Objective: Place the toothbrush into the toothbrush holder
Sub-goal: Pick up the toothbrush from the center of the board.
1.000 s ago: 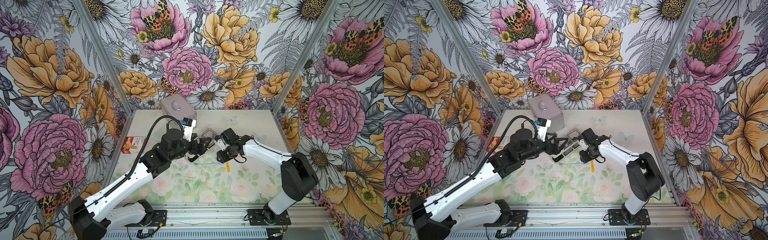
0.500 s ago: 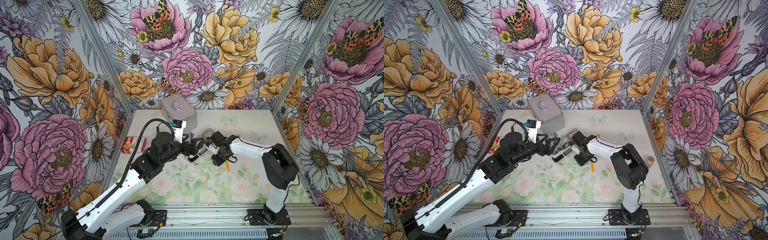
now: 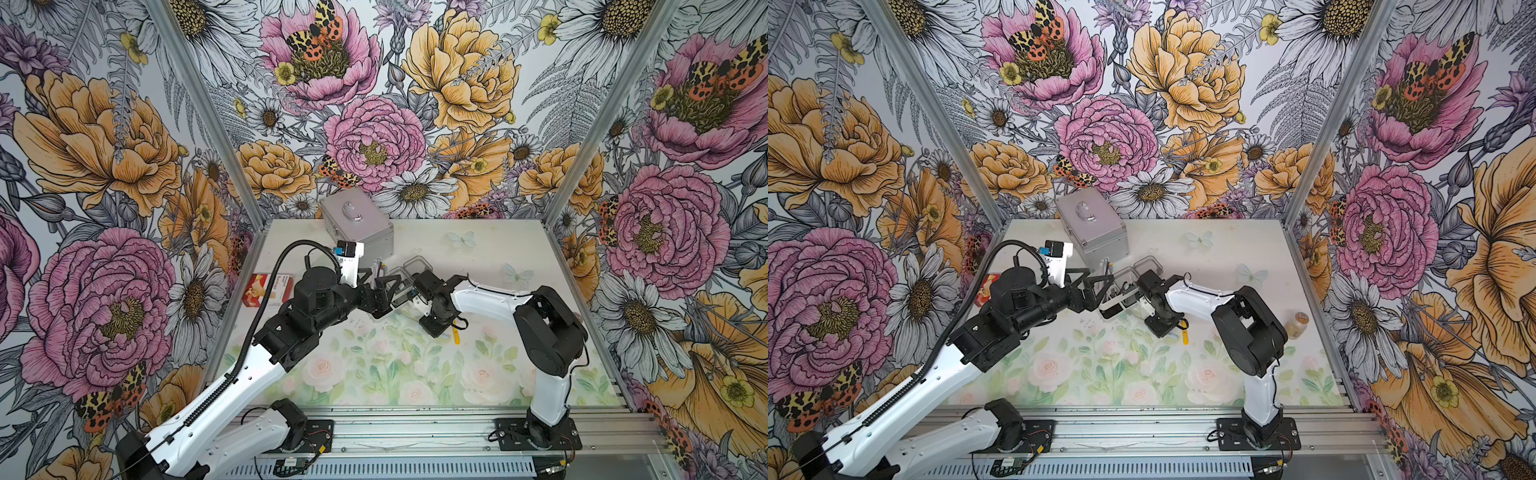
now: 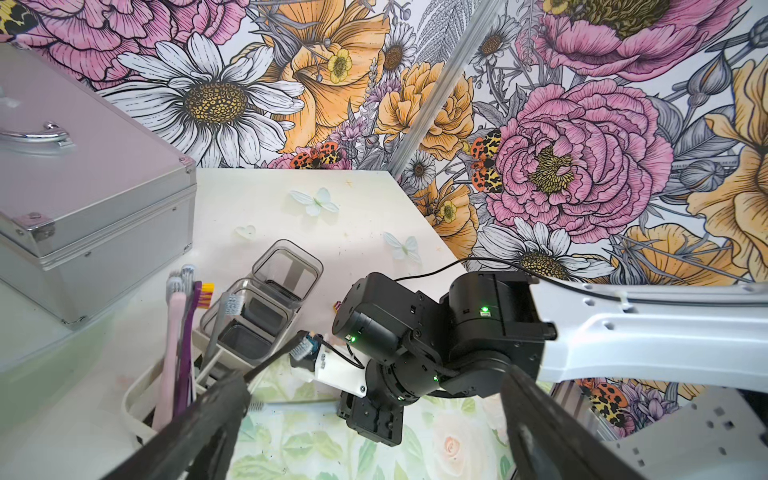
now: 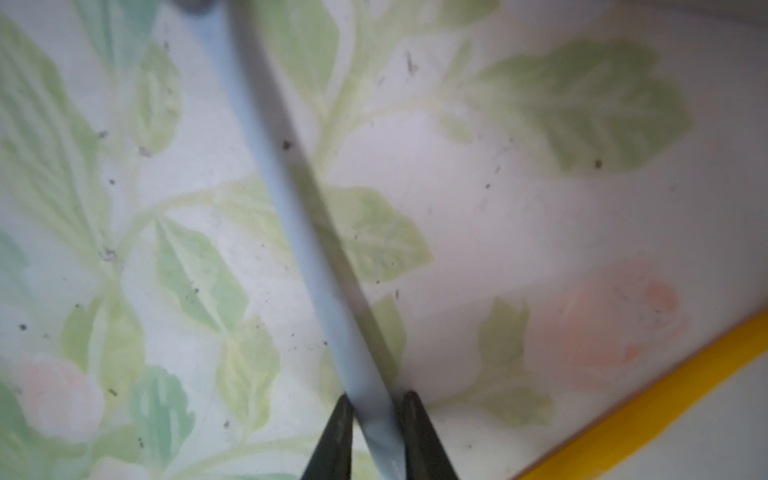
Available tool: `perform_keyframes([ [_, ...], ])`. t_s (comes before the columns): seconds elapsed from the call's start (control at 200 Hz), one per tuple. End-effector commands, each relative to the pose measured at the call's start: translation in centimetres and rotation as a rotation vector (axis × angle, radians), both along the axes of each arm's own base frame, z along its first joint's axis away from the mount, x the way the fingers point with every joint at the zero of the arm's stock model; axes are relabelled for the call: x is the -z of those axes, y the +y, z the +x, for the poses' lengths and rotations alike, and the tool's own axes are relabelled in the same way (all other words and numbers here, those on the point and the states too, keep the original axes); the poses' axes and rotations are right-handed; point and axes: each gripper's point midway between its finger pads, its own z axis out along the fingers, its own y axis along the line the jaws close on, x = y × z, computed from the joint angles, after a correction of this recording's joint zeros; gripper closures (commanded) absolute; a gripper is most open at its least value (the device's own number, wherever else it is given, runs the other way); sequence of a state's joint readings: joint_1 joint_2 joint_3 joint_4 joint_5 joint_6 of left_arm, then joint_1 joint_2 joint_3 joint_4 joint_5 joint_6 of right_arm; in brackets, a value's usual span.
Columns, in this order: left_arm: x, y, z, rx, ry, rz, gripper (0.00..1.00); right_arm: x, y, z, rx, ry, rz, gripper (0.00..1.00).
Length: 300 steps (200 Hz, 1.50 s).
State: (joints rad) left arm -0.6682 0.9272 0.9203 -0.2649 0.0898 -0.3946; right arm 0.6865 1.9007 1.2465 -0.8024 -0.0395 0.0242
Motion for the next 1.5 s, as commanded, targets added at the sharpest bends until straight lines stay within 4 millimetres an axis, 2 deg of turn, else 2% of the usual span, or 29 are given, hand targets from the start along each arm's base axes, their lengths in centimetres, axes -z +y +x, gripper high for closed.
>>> perform_keyframes([
  [0.0, -0.1, 0.2, -0.3, 0.009, 0.001, -0.018, 0.04, 1.9, -0.8, -1.7, 0.019, 0.044, -0.057, 0.88],
  [0.13, 0.0, 0.1, -0.3, 0.014, 0.005, -0.016, 0.04, 2.5, -1.1, -2.8, 0.029, 0.056, -0.082, 0.92],
  [0.24, 0.0, 0.0, -0.2, 0.015, 0.007, -0.017, 0.04, 2.8, -1.2, -3.4, 0.037, 0.063, -0.091, 1.0],
  [0.36, 0.1, 0.0, -0.2, 0.015, 0.01, -0.015, 0.04, 2.4, -1.1, -3.4, 0.051, 0.049, -0.077, 1.0],
  [0.52, 0.4, -0.2, -0.1, 0.016, 0.027, -0.019, 0.04, 0.2, -0.3, -2.6, 0.072, -0.001, -0.013, 1.0],
  [0.676, 1.6, 0.4, 0.7, -0.042, 0.083, 0.023, 0.04, -1.8, 0.1, -1.8, 0.106, -0.056, 0.022, 1.0],
  [0.841, 2.6, 0.2, 1.3, -0.058, 0.122, 0.034, 0.04, -3.4, -0.4, -1.2, 0.139, -0.117, 0.03, 1.0],
  [1.076, 3.5, -0.7, 2.4, -0.053, 0.161, 0.05, 0.04, -7.0, -0.9, -0.5, 0.192, -0.221, 0.079, 1.0],
  [1.321, 2.5, -1.9, 3.4, -0.026, 0.182, 0.019, 0.04, -10.0, -2.2, 0.3, 0.266, -0.327, 0.099, 1.0],
  [1.496, 2.2, -3.6, 4.2, 0.022, 0.199, 0.014, 0.04, -12.5, -2.2, 0.2, 0.275, -0.372, 0.161, 1.0],
])
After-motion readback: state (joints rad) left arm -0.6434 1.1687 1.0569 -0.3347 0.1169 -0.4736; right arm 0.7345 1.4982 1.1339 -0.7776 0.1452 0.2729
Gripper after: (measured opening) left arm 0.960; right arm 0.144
